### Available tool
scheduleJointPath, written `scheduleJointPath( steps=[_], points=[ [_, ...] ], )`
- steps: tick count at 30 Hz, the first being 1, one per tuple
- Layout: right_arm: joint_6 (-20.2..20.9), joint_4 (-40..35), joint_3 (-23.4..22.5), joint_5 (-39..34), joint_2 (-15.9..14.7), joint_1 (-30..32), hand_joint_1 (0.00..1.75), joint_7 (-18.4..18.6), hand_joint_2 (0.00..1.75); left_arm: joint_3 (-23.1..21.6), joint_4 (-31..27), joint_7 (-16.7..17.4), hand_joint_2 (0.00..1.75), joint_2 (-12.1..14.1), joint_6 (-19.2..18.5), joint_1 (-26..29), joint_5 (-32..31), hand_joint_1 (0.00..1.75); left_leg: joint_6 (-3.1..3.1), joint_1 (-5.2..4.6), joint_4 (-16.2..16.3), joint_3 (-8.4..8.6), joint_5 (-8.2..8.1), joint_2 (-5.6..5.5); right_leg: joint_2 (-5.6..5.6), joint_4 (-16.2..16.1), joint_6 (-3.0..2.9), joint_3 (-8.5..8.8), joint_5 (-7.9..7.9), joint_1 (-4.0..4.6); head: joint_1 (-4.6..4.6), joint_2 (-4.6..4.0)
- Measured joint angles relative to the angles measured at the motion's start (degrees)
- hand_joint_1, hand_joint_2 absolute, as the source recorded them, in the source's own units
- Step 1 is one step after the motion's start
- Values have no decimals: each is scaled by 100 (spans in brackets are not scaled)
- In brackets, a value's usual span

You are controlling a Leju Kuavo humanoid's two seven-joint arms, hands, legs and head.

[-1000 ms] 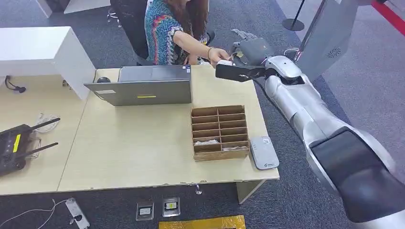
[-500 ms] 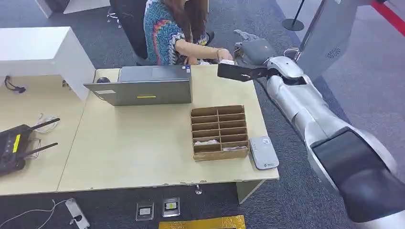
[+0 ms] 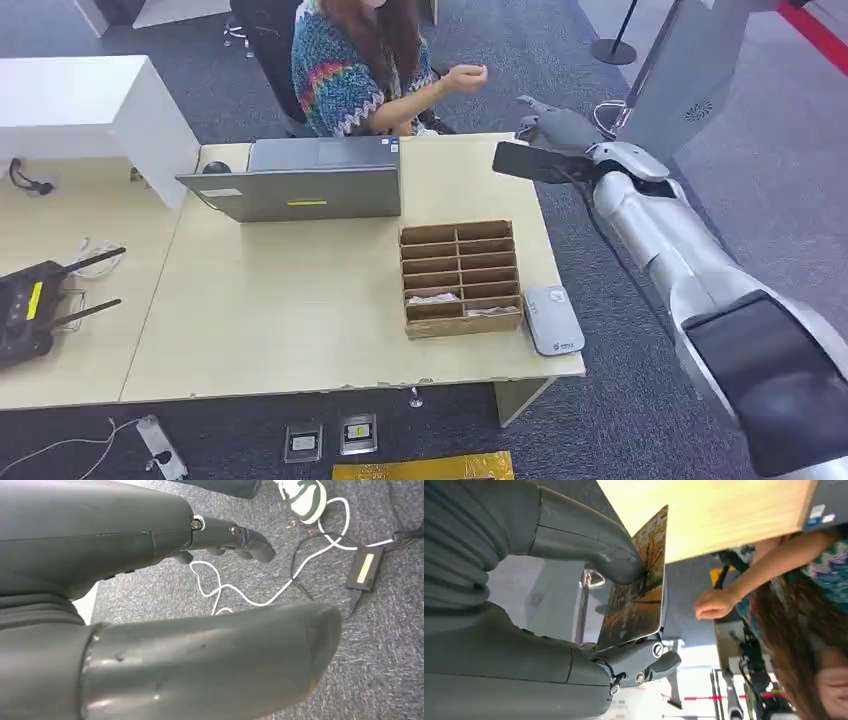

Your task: Pass the card to the sensor for recognition and then transmit it.

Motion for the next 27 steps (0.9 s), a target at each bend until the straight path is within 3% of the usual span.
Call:
scheduleJointPath(
  steps=[10, 15, 27],
  points=[
    [700, -1361, -455, -457, -890, 1120, 175, 193, 175, 9, 13, 57, 0, 138, -52, 51, 15, 0, -1, 2, -1, -1, -3, 5, 1, 0, 0, 0, 0, 1, -2, 0],
    [1056, -1804, -579, -435, -1093, 1411, 175, 346, 175, 9, 15, 57, 0, 160, -59, 44, 15, 0, -1, 3, -1, 5, -3, 7, 5, 0, 0, 3, 0, 2, 0, 0],
    [1397, -2611, -770, -501, -1375, 1950, 175, 599, 175, 9, 15, 57, 0, 212, -118, 44, 15, 0, -1, 2, -1, 3, -3, 6, 4, 0, 0, 2, 0, 1, 0, 0]
  ],
)
